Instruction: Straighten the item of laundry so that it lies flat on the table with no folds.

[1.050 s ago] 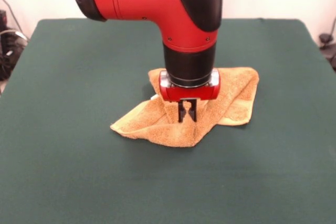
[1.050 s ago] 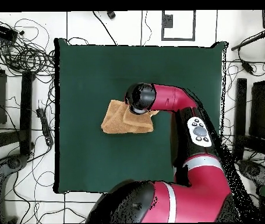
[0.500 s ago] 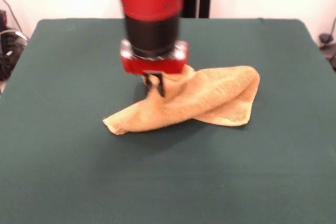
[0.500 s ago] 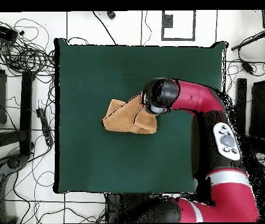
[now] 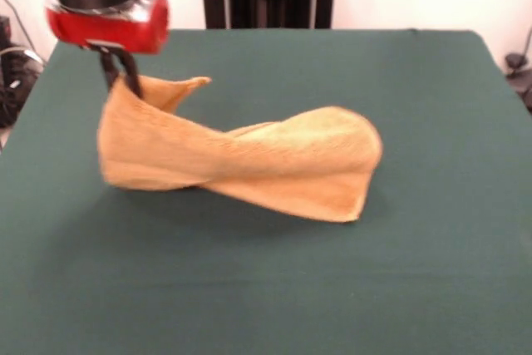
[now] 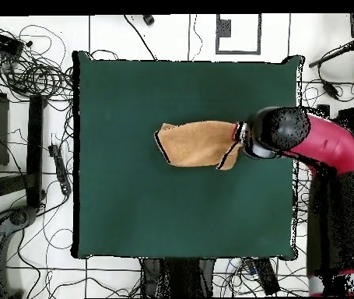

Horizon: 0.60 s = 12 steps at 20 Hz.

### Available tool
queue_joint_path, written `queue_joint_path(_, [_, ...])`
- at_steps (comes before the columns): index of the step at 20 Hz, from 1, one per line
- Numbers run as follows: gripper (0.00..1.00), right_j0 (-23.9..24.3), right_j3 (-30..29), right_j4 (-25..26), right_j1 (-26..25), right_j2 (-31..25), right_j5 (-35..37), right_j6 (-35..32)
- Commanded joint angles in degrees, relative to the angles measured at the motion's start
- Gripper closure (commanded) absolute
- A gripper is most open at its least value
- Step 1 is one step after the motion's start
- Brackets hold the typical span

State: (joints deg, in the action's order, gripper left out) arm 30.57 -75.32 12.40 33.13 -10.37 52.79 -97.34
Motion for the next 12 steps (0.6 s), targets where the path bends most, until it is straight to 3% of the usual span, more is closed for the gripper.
queue_joint_path(1, [1.00,-0.7,-8.1,2.5,2.0,-3.0,3.4,6.3])
queue_joint_path(12, [1.00,-0.6,-10.0,2.4,1.6,-3.5,-2.0,3.0])
